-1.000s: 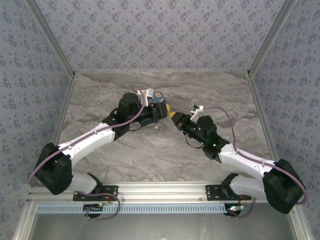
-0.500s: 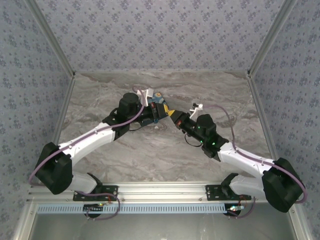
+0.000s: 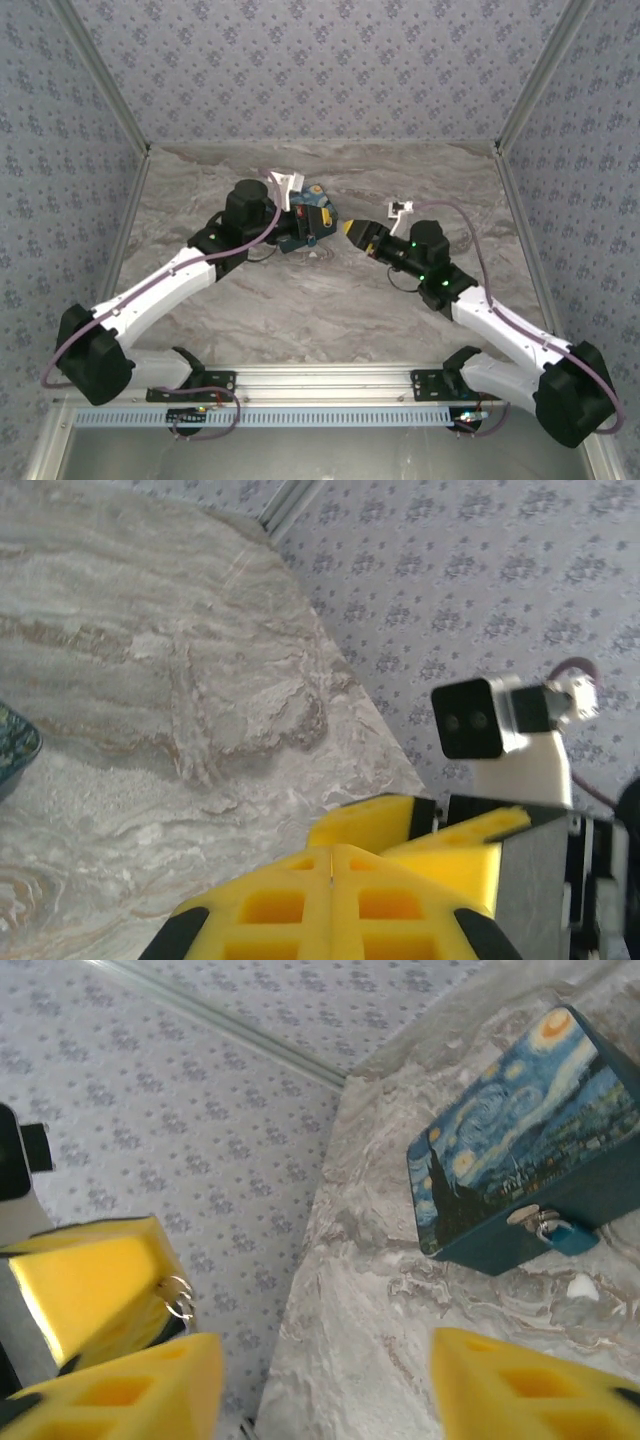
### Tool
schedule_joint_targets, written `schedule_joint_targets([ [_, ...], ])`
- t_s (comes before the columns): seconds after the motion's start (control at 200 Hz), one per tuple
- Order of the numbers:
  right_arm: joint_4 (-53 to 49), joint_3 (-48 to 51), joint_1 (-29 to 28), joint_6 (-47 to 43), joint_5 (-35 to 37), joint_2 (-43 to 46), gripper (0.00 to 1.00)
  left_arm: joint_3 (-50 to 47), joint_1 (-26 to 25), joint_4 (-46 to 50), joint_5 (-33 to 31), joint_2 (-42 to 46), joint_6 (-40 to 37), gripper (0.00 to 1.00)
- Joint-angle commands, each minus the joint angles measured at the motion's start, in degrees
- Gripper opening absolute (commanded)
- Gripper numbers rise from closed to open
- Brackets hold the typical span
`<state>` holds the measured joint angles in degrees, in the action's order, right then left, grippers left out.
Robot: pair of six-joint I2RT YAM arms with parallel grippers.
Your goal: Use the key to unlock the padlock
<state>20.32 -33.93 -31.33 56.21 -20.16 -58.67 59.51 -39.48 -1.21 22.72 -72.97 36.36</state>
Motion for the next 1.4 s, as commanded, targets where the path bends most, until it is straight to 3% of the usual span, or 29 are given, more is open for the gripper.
schedule_joint_targets([
  [0.0, 3.2, -0.5, 3.7, -6.6, -14.4, 1.5, 0.69, 1.7, 0.5, 1.2, 3.4, 2.5, -6.1, 0.0],
  [0.14, 9.7, -2.1, 5.8, -7.5, -21.8, 1.2, 0.77, 1.6, 1.8, -2.6, 9.8, 2.9, -6.5, 0.0],
  [0.265, 12.3, -4.3, 5.4, -8.4, -25.2, -0.8, 0.77, 2.1, 2.1, -3.9, 13.4, 2.4, -6.2, 0.0],
  [0.69, 13.3, -9.9, 0.8, -10.9, -26.3, -7.9, 0.48, 2.4, 2.1, -4.3, 15.6, 1.7, -5.3, 0.0],
  [1.164, 9.4, -7.8, 1.7, -12.3, -25.8, -4.7, 0.36, 2.0, 2.1, -4.4, 15.1, 1.4, -5.2, 0.0],
  [1.289, 8.6, -7.7, 1.9, -12.6, -25.8, -4.4, 0.3, 2.0, 2.1, -4.2, 15.0, 1.3, -5.2, 0.0],
  [1.394, 8.5, -7.8, 1.9, -12.5, -25.7, -4.7, 0.19, 2.3, 2.1, -4.4, 15.1, 1.0, -5.1, 0.0],
])
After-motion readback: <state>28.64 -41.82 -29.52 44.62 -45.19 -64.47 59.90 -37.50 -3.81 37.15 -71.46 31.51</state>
